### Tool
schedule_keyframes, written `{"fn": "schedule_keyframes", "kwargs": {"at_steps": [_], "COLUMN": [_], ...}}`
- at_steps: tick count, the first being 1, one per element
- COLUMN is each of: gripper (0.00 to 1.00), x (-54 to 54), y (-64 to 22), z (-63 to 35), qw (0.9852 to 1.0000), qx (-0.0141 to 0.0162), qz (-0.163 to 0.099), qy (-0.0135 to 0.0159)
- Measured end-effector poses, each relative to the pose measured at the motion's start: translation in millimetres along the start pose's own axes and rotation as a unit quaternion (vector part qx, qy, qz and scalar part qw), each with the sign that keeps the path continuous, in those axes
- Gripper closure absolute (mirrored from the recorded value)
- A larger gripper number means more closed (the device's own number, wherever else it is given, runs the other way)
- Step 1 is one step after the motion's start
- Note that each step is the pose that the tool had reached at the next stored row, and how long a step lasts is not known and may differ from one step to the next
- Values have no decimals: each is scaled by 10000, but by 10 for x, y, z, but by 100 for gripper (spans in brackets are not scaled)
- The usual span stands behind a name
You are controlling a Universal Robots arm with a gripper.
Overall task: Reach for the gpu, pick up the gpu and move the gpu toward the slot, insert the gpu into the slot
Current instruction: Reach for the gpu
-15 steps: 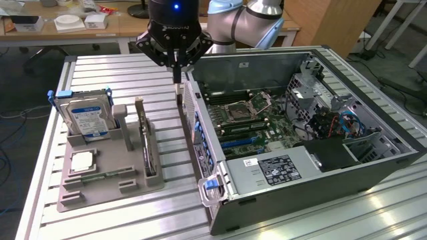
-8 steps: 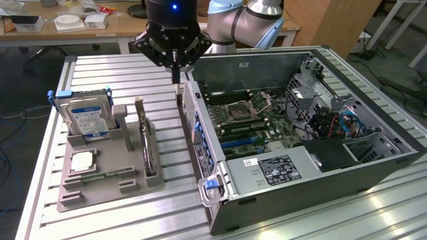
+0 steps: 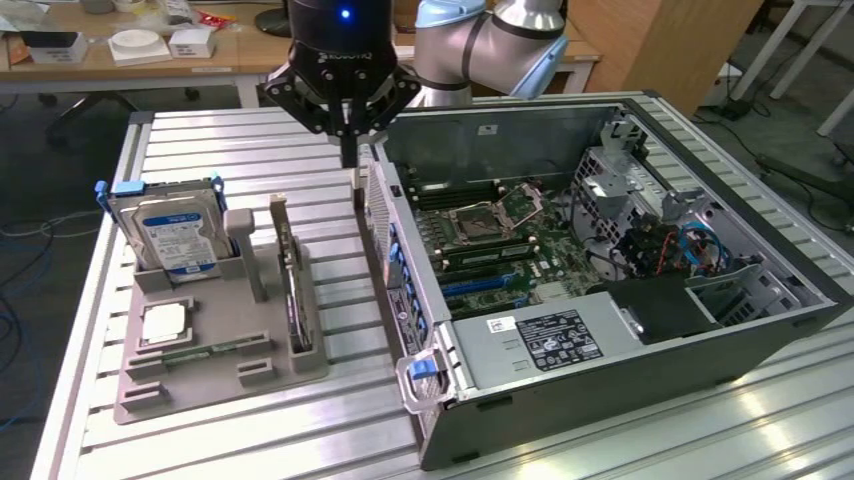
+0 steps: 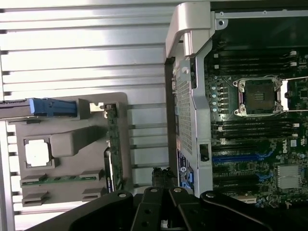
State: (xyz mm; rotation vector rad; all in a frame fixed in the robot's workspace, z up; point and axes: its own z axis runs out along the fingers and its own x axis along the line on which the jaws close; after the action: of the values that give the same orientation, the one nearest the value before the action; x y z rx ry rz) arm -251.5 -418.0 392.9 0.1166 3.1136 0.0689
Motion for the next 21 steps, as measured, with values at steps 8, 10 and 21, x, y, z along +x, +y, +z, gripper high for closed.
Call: {"fn": "schedule_keyframes", "kwargs": {"at_steps": [8,10,21], "gripper": [90,90,90], "x": [23,30,106], "y": [-7,-9,-32], "z": [-1,-1,-3], "qw": [10000,10000,10000], "qx": [0,0,0], "qz": [0,0,0], "qy": [1,1,1]}}
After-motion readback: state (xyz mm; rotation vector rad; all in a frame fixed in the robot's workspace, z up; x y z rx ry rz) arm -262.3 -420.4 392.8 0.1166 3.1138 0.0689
